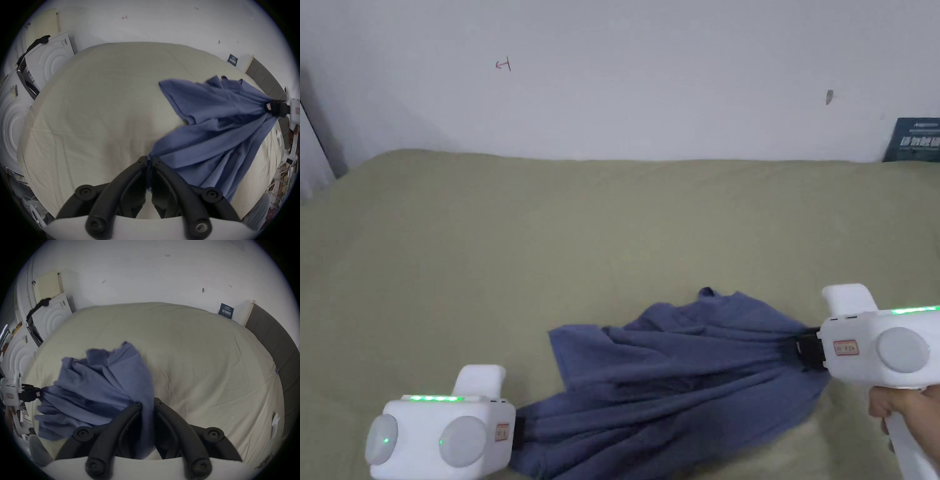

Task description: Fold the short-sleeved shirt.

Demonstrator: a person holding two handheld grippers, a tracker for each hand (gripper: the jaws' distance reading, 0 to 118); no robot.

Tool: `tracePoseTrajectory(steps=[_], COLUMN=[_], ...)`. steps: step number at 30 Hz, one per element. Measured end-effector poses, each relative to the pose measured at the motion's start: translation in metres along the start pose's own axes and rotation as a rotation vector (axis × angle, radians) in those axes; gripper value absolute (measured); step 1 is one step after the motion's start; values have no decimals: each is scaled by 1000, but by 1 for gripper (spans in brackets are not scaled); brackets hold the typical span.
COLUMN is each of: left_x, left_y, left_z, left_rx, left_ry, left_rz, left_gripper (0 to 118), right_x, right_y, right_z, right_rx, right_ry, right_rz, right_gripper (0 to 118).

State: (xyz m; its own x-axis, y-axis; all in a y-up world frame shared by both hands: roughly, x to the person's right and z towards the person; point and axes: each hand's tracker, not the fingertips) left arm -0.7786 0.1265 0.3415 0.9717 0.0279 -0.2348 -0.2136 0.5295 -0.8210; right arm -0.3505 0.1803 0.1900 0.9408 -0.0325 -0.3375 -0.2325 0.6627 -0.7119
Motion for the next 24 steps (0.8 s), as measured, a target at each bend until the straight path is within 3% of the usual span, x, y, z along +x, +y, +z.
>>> tracePoseTrajectory(steps=[9,17,24], left_x=[-8,16,40], left_y=[61,109,143], left_z=[152,289,356], left_rx=[310,541,648], left_ry=[35,6,18], left_rz=[24,17,-3], left_gripper=[3,3,3], right_x=[-11,-22,-20], right_y=[32,67,109], right_z=[142,266,317], right_rx=[222,429,501], right_ry=[44,-47,-120], right_rz=[-7,3,18], right_gripper=[10,10,10])
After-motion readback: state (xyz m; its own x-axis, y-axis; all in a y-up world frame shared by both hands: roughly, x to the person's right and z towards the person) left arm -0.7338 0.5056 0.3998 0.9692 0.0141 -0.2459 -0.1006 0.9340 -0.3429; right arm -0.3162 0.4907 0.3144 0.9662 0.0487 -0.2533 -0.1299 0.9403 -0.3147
